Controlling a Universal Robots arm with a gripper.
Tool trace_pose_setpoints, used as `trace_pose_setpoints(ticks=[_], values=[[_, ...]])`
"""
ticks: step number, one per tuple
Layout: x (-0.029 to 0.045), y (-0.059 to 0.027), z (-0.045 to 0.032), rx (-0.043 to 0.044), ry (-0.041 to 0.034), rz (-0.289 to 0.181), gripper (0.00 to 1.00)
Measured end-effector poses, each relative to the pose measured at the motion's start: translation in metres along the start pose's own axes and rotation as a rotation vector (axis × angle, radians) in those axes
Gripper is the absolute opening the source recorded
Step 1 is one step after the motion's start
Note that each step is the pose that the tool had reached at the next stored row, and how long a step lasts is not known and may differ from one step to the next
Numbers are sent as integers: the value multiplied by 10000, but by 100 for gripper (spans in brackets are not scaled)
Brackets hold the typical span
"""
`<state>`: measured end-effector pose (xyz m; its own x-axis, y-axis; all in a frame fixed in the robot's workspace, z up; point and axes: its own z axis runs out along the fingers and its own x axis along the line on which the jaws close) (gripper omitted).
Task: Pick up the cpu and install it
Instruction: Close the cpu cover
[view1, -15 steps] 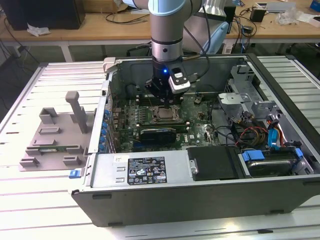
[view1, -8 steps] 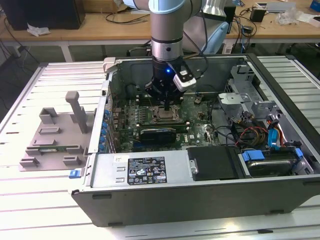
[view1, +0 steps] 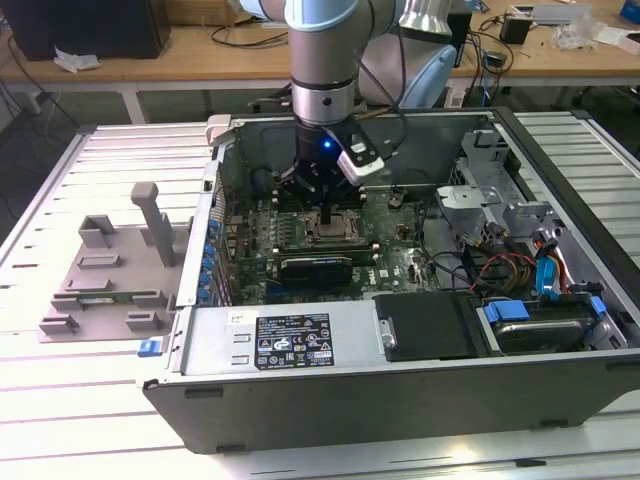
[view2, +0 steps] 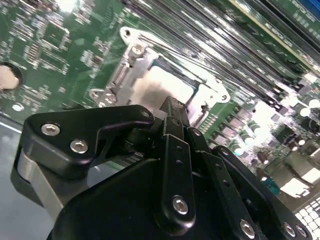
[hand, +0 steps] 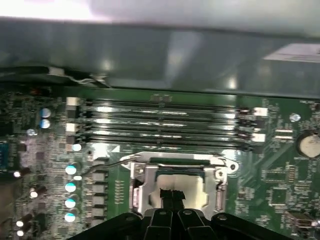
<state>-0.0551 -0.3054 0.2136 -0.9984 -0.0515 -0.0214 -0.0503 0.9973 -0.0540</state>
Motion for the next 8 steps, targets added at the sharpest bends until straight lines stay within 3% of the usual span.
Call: trace_pose_setpoints(ticks=[8], values=[[184,4,64,-17,-8,-126,11]])
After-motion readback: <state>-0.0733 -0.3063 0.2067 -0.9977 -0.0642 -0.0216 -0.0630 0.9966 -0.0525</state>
